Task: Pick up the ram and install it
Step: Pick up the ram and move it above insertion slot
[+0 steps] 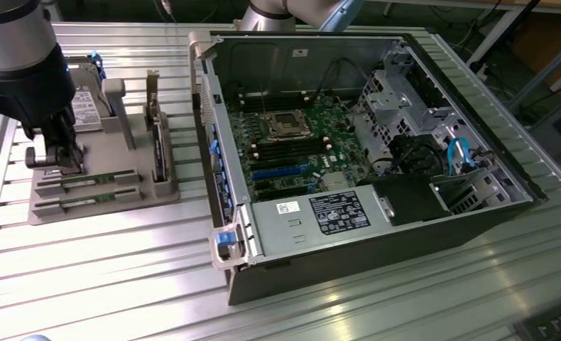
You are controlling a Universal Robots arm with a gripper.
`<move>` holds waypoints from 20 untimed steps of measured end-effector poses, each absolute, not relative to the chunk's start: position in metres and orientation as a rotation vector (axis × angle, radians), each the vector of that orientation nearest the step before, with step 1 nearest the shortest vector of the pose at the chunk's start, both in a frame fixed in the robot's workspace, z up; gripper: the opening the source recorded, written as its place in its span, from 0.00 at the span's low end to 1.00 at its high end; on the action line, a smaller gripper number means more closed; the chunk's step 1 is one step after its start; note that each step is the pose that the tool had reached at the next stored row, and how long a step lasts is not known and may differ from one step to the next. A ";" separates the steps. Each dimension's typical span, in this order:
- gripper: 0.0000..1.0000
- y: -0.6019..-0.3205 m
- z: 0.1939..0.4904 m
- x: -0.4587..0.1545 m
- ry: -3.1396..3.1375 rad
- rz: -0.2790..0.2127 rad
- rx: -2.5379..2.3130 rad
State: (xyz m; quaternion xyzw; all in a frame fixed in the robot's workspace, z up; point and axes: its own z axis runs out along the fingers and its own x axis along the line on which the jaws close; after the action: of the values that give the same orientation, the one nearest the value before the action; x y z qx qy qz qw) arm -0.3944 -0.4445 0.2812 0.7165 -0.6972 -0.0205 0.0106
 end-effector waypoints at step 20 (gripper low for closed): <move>0.30 -0.447 0.252 -0.394 -2.135 -0.063 2.273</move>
State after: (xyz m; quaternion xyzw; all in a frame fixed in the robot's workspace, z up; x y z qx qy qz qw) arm -0.3941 -0.4468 0.2520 0.7286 -0.6845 -0.0201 0.0110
